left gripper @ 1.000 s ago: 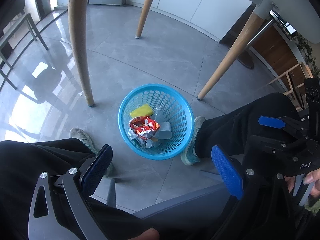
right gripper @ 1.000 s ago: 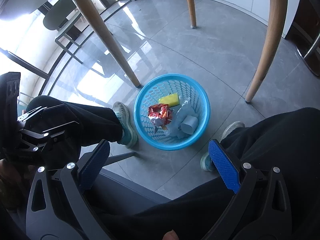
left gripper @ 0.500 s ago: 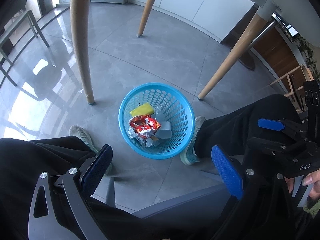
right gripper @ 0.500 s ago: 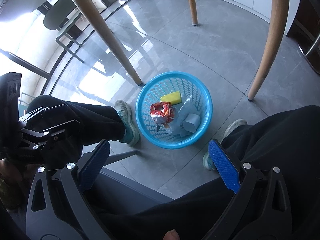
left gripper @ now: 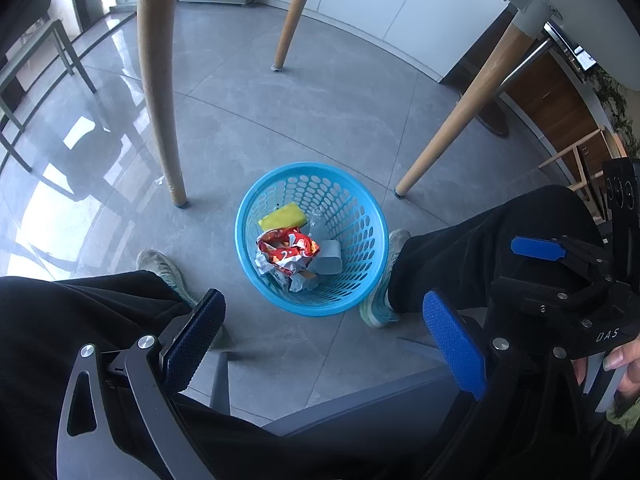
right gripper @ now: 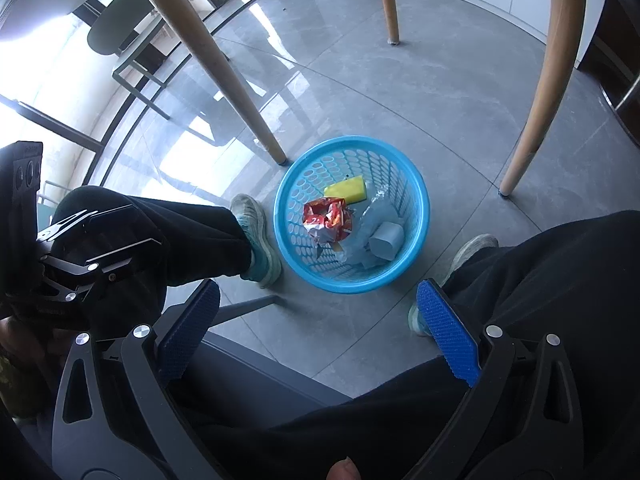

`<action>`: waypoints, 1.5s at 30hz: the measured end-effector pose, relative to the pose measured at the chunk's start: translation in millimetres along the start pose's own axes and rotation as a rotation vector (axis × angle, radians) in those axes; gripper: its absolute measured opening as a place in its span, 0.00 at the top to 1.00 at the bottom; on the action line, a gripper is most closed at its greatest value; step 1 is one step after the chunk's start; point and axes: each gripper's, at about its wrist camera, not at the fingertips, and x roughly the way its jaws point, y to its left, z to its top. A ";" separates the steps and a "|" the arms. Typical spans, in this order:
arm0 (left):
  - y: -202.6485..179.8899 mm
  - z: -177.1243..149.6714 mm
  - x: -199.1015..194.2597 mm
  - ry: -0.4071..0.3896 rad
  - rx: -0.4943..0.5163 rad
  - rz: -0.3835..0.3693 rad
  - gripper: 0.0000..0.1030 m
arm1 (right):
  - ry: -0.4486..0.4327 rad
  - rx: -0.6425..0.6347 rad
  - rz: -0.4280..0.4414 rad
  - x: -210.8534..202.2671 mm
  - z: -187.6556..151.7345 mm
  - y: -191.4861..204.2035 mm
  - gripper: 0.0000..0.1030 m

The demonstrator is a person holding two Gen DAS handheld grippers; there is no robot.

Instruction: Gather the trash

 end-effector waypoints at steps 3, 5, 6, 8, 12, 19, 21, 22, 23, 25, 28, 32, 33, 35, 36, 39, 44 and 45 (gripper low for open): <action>-0.2 -0.7 -0.3 -0.003 -0.001 0.006 0.06 | 0.001 -0.003 -0.001 0.5 0.3 -0.1 0.08; -0.9 -1.7 -1.3 -0.007 0.002 0.006 0.06 | 0.002 -0.001 0.000 0.5 0.2 0.1 0.08; -1.0 -2.2 -1.2 -0.008 0.004 0.006 0.06 | 0.004 -0.001 0.000 0.9 0.1 -0.3 0.08; -2.0 -2.6 -1.6 -0.009 0.010 0.006 0.06 | 0.006 0.000 0.005 2.3 -0.4 -1.0 0.08; -2.6 -3.6 -1.6 -0.010 0.011 0.006 0.06 | 0.009 0.004 0.014 3.0 -0.3 -3.9 0.08; -2.6 -3.5 -1.6 -0.010 0.012 0.006 0.06 | 0.013 0.012 0.013 3.6 0.7 -7.3 0.08; -2.5 -3.9 -1.7 -0.011 0.012 0.005 0.06 | 0.015 0.011 0.012 3.9 0.6 -7.4 0.08; -2.5 -4.0 -1.8 -0.011 0.012 0.005 0.06 | 0.015 0.013 0.013 3.7 0.6 -7.3 0.08; -2.5 -4.1 -1.8 -0.011 0.012 0.004 0.06 | 0.016 0.013 0.013 4.2 0.9 -7.0 0.08; -2.7 -4.4 -1.8 -0.012 0.013 0.004 0.06 | 0.016 0.014 0.013 4.4 0.7 -7.2 0.08; -2.4 -4.2 -1.7 -0.009 0.009 0.003 0.06 | 0.020 0.011 0.009 5.9 0.6 -6.6 0.08; -3.2 -4.3 -2.7 -0.010 0.007 0.000 0.06 | 0.027 0.008 0.006 7.7 1.3 -6.7 0.08; -2.7 -3.8 -2.6 -0.010 0.008 0.000 0.06 | 0.029 0.007 0.006 7.7 1.6 -6.8 0.09; -2.6 -3.8 -2.7 -0.010 0.008 0.000 0.06 | 0.029 0.007 0.006 7.8 1.5 -6.7 0.08; -2.6 -3.7 -2.6 -0.010 0.007 0.001 0.06 | 0.028 0.008 0.006 7.7 1.6 -6.5 0.08; -3.1 -3.8 -2.9 -0.008 0.008 0.000 0.06 | 0.027 0.008 0.007 7.6 1.6 -6.3 0.08; -3.0 -2.5 -4.2 -0.010 0.013 -0.005 0.06 | 0.029 0.009 0.007 7.8 1.8 -6.6 0.08; -2.4 -2.7 -4.2 -0.009 0.016 -0.001 0.06 | 0.029 0.009 0.006 7.7 1.8 -6.5 0.09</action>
